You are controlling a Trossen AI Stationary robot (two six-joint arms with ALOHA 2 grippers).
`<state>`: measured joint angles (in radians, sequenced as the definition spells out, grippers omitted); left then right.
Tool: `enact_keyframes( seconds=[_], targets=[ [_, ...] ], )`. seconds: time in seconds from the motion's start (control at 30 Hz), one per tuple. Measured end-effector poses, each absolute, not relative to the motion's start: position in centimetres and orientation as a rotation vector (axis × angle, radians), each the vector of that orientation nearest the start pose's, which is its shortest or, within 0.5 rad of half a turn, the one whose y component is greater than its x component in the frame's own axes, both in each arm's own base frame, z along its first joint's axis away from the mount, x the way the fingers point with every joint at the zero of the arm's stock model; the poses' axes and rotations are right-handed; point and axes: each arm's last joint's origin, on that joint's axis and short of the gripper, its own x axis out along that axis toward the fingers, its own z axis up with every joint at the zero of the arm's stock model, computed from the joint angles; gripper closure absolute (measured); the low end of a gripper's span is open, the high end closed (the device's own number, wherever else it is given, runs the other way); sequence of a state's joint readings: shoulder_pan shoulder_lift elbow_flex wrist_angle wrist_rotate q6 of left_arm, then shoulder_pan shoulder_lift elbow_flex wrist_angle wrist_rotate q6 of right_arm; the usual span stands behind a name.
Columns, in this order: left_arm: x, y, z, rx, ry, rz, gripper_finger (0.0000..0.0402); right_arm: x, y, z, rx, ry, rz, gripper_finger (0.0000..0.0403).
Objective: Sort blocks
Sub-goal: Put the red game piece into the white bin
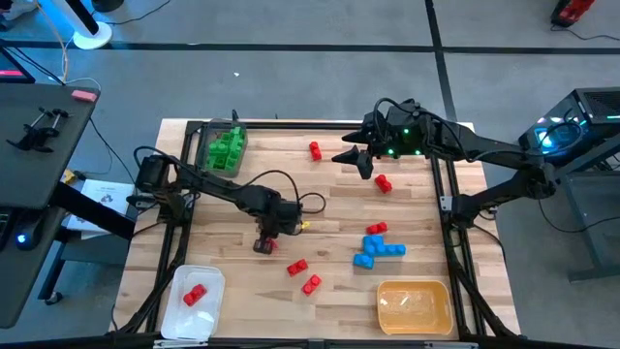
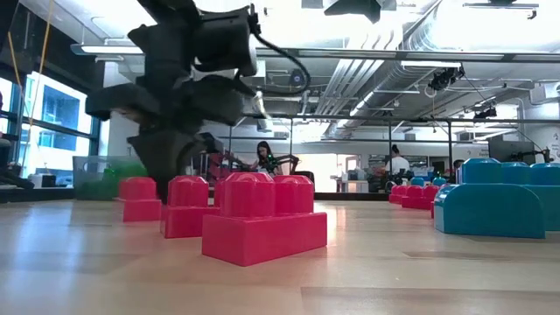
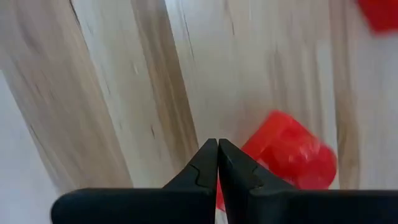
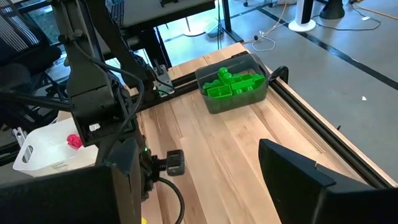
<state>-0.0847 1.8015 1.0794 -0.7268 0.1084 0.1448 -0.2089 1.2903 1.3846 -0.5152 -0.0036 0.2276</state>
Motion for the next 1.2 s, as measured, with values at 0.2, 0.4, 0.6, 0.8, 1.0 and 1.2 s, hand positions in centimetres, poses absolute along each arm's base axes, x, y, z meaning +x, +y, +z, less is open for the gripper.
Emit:
enact_keyframes(
  seconds=[0.2, 0.4, 0.6, 0.8, 1.0, 1.2],
  targets=[
    [29.9, -2.8, 14.7, 0.121, 1.597, -0.227, 0.0401, 26.8, -5.7, 40.0, 0.268, 0.395, -0.25, 0.0188],
    [28.9, -2.2, 15.6, 0.159, 1.665, -0.177, 0.0401, 26.8, -5.7, 40.1, 0.268, 0.392, -0.249, 0.0188],
    [28.0, -1.8, 20.2, 0.091, 1.473, -0.119, 0.0401, 26.8, -5.7, 40.1, 0.268, 0.393, -0.25, 0.0188],
    [25.4, -4.3, 23.5, 0.093, 1.269, -0.225, 0.0401, 26.8, -5.7, 40.0, 0.268, 0.395, -0.25, 0.0188],
    [25.4, -6.4, 22.8, 0.289, 1.144, -0.311, 0.0374, 27.4, -5.8, 39.5, 0.279, 0.416, -0.254, 0.0188],
    [26.3, -6.7, 21.4, 0.338, 1.175, -0.31, 0.0298, 28.0, -5.9, 38.6, 0.303, 0.461, -0.263, 0.0188]
  ],
)
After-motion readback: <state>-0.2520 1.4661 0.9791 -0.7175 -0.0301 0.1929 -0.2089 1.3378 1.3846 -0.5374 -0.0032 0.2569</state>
